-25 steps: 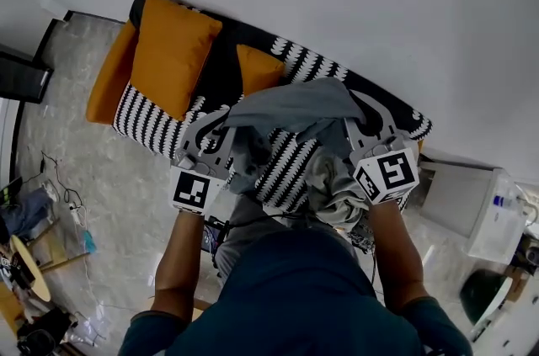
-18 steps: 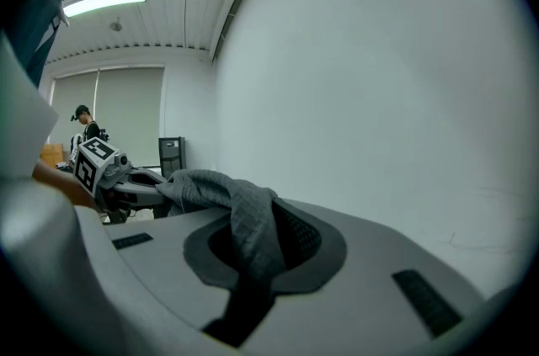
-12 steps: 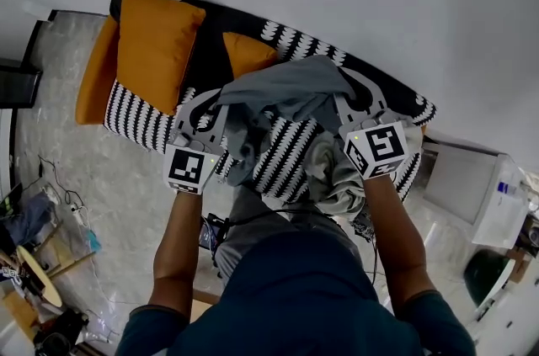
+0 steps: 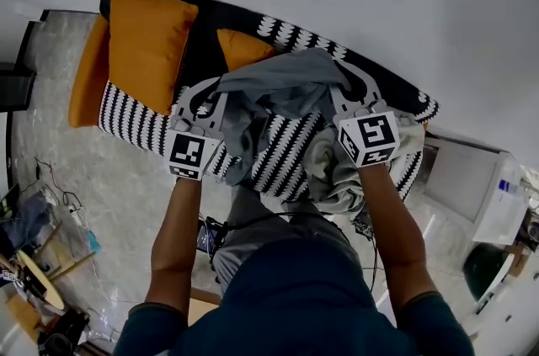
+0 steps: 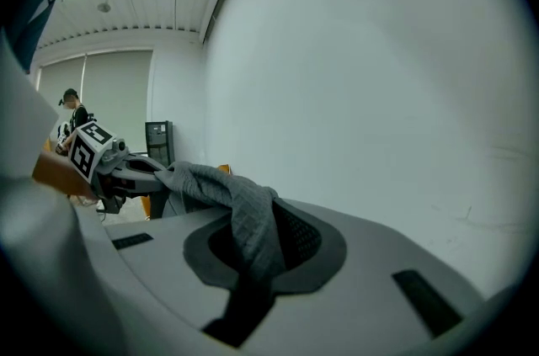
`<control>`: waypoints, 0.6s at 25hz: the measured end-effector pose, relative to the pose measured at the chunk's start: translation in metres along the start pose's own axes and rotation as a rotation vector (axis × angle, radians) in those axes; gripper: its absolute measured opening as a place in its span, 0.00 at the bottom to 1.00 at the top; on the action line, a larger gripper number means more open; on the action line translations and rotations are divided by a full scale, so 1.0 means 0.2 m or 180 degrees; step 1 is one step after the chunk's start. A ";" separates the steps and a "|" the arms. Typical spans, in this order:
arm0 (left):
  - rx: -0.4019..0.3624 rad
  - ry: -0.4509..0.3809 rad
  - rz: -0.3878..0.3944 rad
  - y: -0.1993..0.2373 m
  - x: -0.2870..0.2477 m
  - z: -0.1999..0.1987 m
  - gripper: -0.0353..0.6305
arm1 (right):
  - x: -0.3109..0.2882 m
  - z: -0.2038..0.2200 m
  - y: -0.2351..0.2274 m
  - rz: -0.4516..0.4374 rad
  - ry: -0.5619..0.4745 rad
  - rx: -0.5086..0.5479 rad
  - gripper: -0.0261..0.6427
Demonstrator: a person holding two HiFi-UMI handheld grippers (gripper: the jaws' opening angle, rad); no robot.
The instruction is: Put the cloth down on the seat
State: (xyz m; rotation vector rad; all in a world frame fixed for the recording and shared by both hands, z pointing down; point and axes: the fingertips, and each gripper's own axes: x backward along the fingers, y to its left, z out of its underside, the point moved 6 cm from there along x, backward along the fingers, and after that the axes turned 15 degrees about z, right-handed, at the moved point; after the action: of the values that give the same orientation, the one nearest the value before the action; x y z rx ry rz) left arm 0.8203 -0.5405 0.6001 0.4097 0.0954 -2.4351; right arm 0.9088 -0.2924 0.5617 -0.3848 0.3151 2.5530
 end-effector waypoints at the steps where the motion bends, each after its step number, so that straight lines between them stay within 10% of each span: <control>1: 0.0005 0.0009 -0.0007 0.02 -0.01 0.01 0.09 | -0.02 0.01 0.01 0.0006 0.0000 0.0043 0.10; 15: 0.0154 0.0106 -0.0112 0.18 -0.13 0.26 0.09 | -0.30 0.27 0.07 0.0008 0.0156 0.0205 0.10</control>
State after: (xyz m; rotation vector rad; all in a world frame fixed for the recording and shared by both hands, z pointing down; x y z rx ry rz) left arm 0.8482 -0.5628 0.6582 0.4741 0.0587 -2.4696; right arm 0.9398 -0.3174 0.6337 -0.4233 0.4150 2.5320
